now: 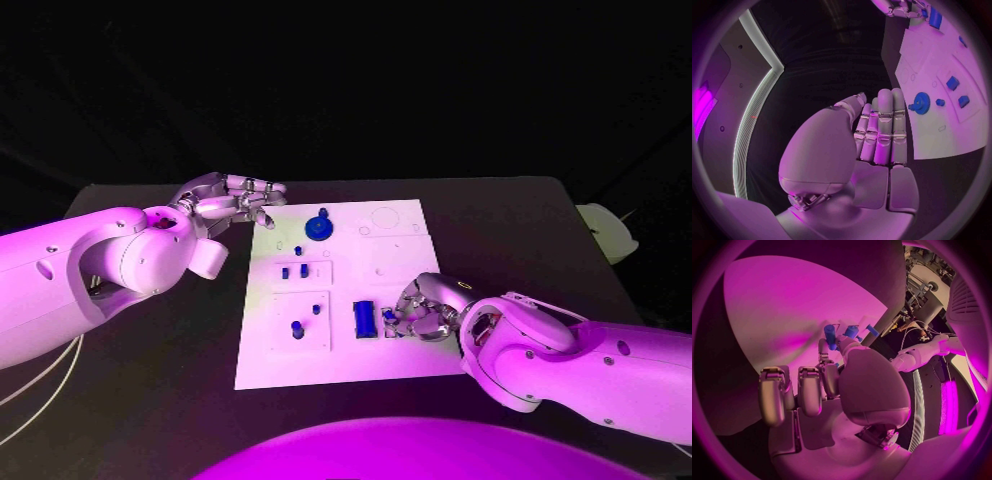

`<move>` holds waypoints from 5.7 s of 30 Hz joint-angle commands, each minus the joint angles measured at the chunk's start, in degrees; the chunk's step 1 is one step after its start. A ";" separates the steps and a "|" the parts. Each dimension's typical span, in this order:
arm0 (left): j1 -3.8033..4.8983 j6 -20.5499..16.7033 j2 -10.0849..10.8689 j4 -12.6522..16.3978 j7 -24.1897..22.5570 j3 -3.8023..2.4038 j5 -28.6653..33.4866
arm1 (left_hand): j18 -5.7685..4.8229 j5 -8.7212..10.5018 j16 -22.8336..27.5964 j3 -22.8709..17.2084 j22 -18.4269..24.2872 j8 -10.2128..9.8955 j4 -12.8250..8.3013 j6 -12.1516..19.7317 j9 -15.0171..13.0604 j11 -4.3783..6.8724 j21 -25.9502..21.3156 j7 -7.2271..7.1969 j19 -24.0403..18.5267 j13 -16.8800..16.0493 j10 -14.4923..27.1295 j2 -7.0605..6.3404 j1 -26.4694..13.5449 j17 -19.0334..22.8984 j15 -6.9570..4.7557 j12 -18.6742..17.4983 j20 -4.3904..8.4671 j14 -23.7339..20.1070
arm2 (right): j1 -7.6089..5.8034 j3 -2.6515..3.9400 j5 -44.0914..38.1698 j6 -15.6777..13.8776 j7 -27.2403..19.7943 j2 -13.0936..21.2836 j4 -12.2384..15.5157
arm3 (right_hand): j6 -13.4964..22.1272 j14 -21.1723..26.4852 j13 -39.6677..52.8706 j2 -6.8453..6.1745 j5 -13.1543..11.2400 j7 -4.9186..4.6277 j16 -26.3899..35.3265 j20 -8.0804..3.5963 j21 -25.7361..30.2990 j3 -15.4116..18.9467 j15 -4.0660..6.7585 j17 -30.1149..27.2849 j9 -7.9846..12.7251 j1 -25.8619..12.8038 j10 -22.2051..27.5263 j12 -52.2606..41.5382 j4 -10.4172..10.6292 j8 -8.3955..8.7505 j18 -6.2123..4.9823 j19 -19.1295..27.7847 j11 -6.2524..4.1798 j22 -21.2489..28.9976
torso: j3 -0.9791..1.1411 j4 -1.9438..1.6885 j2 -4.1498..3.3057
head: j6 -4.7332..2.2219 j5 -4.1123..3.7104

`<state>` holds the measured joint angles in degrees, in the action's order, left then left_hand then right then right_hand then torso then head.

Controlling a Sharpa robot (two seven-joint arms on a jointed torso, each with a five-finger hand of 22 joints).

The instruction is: Assemble the parts on the task board

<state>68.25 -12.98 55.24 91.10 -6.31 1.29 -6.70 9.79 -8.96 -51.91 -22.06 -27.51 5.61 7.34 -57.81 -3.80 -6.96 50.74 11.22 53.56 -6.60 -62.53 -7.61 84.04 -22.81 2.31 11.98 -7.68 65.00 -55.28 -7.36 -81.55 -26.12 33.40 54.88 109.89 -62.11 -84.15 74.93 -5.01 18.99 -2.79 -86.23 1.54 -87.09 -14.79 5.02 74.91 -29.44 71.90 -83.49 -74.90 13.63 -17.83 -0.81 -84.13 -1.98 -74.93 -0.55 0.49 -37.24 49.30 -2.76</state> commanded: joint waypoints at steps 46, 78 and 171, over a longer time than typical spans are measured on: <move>0.03 1.60 -0.31 -0.03 0.58 -0.03 -0.18 | 0.75 -0.02 0.39 0.10 0.14 0.16 0.17 0.61 -0.03 -0.22 -0.51 0.19 0.06 -0.09 0.68 0.30 -0.33 0.09 0.30 0.40 -0.17 -0.30 | -0.25 0.05 -2.84 2.19 0.51 -1.25 -1.05 | -1.80 -4.41 5.45 -0.74 5.83 0.79 0.08 -0.39 0.34 9.32 0.31 8.12 -0.92 -11.22 -0.85 -1.16 2.99 -0.93 0.10 -4.56 0.00 -14.13 | 0.03 0.04 -0.01 | 0.17 -0.43; -0.72 -4.67 -5.55 -8.31 -13.96 0.03 6.81 | 0.78 -0.02 1.49 0.80 0.90 1.08 0.53 -0.48 -0.22 0.37 -1.77 -0.54 -0.37 -0.41 -0.39 0.27 -0.49 0.48 0.04 1.75 -0.18 -1.27 | -9.57 0.31 54.97 -2.26 -46.77 -2.74 -20.41 | 5.77 14.11 -39.29 1.63 -6.44 -5.17 53.80 4.68 66.65 1.90 -5.49 -43.71 7.25 12.70 22.75 54.92 -6.06 10.14 -9.69 23.91 5.57 14.34 | -1.65 0.38 3.77 | -5.92 -1.09; -8.09 -31.14 -10.55 -1.15 -23.48 -1.29 6.70 | -9.79 8.96 51.91 22.06 27.51 -5.61 -7.34 57.81 3.80 6.96 -50.74 -11.22 -53.56 6.60 62.53 7.61 -84.04 22.81 -2.31 -11.98 7.68 -65.00 | -4.88 7.36 81.55 -18.00 -63.19 -10.19 -19.94 | 62.11 84.15 -74.93 5.01 -18.99 2.79 86.23 -1.54 87.09 14.79 -5.02 -74.91 29.44 -71.90 83.49 74.90 -13.63 17.83 0.81 84.13 1.98 74.93 | 0.55 -0.49 6.06 | -14.92 2.76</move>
<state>60.15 -43.99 44.74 89.82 -28.80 0.06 0.65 0.83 -0.29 -0.21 -0.32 -0.08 0.39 -0.01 -0.29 -0.06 -0.01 0.36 -0.02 0.22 -0.09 -0.28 0.00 0.44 -0.08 0.01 0.33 -0.01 0.32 -60.17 -0.04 0.27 -44.21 -28.99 44.69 89.89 -0.21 -0.30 0.05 -0.02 0.20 0.01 -0.37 0.00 -0.29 -0.32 0.01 0.09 -0.09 0.32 -0.27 -0.35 -0.07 -0.19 -0.34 -0.29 -0.03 -0.05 0.00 0.00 -31.18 34.37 0.00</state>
